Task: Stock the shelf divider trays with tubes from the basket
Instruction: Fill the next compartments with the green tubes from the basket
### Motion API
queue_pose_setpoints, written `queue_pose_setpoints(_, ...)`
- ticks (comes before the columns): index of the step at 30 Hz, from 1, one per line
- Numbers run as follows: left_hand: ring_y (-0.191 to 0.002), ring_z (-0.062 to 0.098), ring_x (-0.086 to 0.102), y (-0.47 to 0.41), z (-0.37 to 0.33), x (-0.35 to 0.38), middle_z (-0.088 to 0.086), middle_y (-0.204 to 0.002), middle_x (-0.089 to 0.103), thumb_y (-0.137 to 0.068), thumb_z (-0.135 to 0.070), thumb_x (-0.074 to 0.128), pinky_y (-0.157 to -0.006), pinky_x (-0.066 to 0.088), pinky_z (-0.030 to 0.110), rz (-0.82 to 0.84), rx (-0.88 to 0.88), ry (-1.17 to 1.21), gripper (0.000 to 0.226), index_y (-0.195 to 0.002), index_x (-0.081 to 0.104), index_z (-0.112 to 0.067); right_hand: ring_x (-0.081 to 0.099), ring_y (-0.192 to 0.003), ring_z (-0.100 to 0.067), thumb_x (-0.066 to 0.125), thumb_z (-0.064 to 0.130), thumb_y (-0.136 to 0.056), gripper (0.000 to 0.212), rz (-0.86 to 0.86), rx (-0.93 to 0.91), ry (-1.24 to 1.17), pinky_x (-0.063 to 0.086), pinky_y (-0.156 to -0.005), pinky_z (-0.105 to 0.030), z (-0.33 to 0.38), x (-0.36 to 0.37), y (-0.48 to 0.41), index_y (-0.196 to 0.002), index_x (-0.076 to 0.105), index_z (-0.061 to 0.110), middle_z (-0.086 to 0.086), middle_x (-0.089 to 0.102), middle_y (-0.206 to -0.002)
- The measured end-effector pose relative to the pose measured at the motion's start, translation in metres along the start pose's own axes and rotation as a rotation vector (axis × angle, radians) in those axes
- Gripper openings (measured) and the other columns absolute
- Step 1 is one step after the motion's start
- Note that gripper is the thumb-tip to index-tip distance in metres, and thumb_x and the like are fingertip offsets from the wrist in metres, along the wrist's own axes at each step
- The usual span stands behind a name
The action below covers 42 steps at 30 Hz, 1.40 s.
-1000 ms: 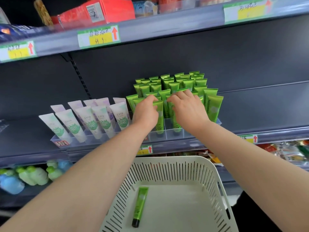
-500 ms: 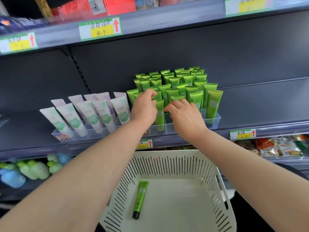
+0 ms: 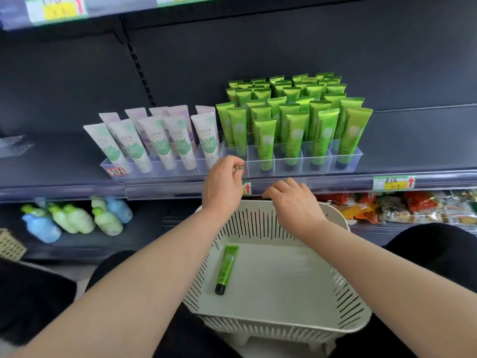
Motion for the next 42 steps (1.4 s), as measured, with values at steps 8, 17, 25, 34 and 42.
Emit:
queue_pose_setpoints(8,-0.106,0.019,0.059,0.062,0.096,0.06,0.0,-0.12,0.062,-0.094,-0.01,0.053,-0.091,0.051,0.04,0.374,-0.3,-0.177,0.028,-0.119,0.059,-0.019,0.043,-0.115,-0.021,0.049,0.007,-0.085,0.045,0.247,-0.003,-0.071,0.039,-0.091,-0.034,0.016,0.082,0.041,-0.125,0.052,0.028,0.004,0.052,-0.123)
queue_pose_setpoints(17,-0.102,0.026,0.058,0.135,0.161,0.119,0.01,-0.116,0.059,-0.09,-0.003,0.05,-0.086,0.049,0.039,0.757,-0.398,-0.385,0.031,-0.12,0.055,-0.011,0.041,-0.119,-0.017,0.05,0.005,-0.088,0.045,0.448,0.054,-0.171,0.035,-0.094,-0.032,0.005,0.151,0.075,-0.126,0.052,0.029,0.007,0.05,-0.129)
queue_pose_setpoints(25,-0.101,0.031,0.057,0.143,0.174,0.147,0.014,-0.118,0.05,-0.092,-0.004,0.052,-0.076,0.043,0.037,0.776,-0.35,-0.487,0.032,-0.123,0.045,-0.005,0.041,-0.12,-0.018,0.048,0.01,-0.09,0.036,0.565,0.151,-0.292,0.038,-0.093,-0.033,0.007,0.185,0.09,-0.122,0.056,0.027,0.003,0.053,-0.126)
queue_pose_setpoints(34,-0.107,0.034,0.058,0.16,0.193,0.156,0.014,-0.116,0.056,-0.089,-0.008,0.058,-0.083,0.047,0.043,0.872,-0.491,-0.565,0.055,-0.135,0.029,-0.009,0.043,-0.119,-0.018,0.047,0.014,-0.093,0.033,0.624,0.115,-0.321,0.039,-0.093,-0.032,0.016,0.189,0.093,-0.121,0.056,0.027,0.004,0.052,-0.126)
queue_pose_setpoints(42,-0.083,0.02,0.051,0.155,0.166,0.152,-0.001,-0.092,0.05,-0.089,-0.019,0.051,-0.06,0.038,0.032,0.892,-0.347,-0.443,0.017,-0.105,0.053,-0.025,0.044,-0.119,-0.019,0.047,0.016,-0.093,0.033,0.657,0.117,-0.318,0.039,-0.095,-0.032,0.012,0.175,0.09,-0.123,0.055,0.027,0.002,0.051,-0.127)
Point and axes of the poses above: each hand's wrist, its own y-axis away from the middle knuckle, its own x-axis out of the palm, z = x × y, the point moved 7 cm from there along -y, towards the middle knuckle
